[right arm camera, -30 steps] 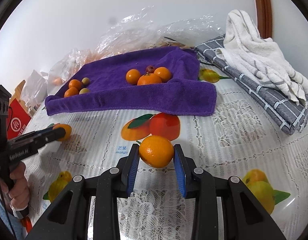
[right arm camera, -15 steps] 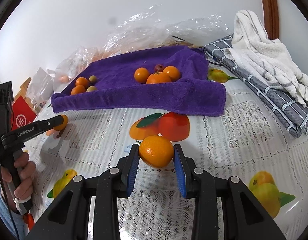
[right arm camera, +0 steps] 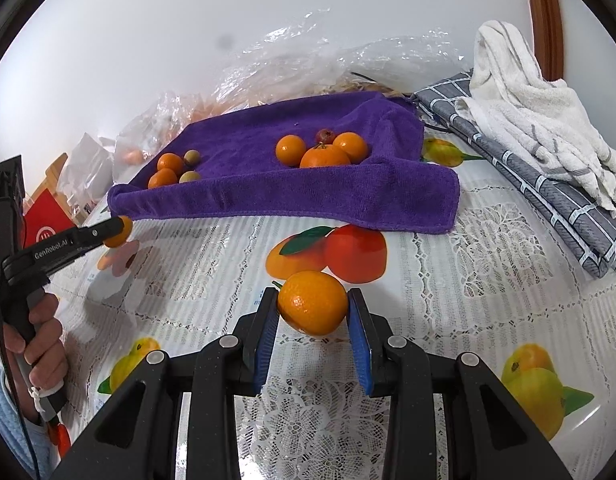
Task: Organize fruits
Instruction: 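Lift both held oranges and carry them toward the purple towel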
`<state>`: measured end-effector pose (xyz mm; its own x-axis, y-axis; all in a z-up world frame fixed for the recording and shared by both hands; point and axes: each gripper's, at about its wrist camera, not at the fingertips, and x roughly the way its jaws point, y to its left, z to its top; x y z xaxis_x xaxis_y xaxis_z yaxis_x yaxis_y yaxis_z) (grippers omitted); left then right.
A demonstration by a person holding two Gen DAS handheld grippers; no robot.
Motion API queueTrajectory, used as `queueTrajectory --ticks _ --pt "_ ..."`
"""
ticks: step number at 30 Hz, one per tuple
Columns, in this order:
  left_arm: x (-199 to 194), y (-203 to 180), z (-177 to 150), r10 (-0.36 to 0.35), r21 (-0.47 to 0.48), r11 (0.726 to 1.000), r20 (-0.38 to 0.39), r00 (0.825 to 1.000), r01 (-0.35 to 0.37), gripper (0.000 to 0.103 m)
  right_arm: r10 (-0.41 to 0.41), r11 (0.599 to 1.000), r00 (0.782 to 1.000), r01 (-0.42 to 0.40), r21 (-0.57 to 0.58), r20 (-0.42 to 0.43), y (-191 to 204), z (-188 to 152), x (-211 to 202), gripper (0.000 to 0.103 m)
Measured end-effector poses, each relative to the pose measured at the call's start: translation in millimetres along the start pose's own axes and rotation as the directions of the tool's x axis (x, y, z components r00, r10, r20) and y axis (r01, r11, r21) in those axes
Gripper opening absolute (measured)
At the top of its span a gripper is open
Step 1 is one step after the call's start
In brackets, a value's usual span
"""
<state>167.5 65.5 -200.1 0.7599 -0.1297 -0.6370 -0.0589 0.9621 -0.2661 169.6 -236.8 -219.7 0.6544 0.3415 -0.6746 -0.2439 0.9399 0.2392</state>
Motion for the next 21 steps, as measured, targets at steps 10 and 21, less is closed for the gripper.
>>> queueTrajectory --ticks 10,21 --pt "-11.3 3.4 4.0 -0.018 -0.011 1.0 0.063 0.998 0.019 0.032 0.014 1.0 1.0 -0.014 0.023 0.016 -2.7 -1.1 -3.5 0.034" --pt "-24.5 2.1 6.6 -0.011 0.0 1.0 0.139 0.99 0.011 0.032 0.022 0.999 0.999 -0.024 0.04 0.037 -3.2 -2.6 -7.7 0.034"
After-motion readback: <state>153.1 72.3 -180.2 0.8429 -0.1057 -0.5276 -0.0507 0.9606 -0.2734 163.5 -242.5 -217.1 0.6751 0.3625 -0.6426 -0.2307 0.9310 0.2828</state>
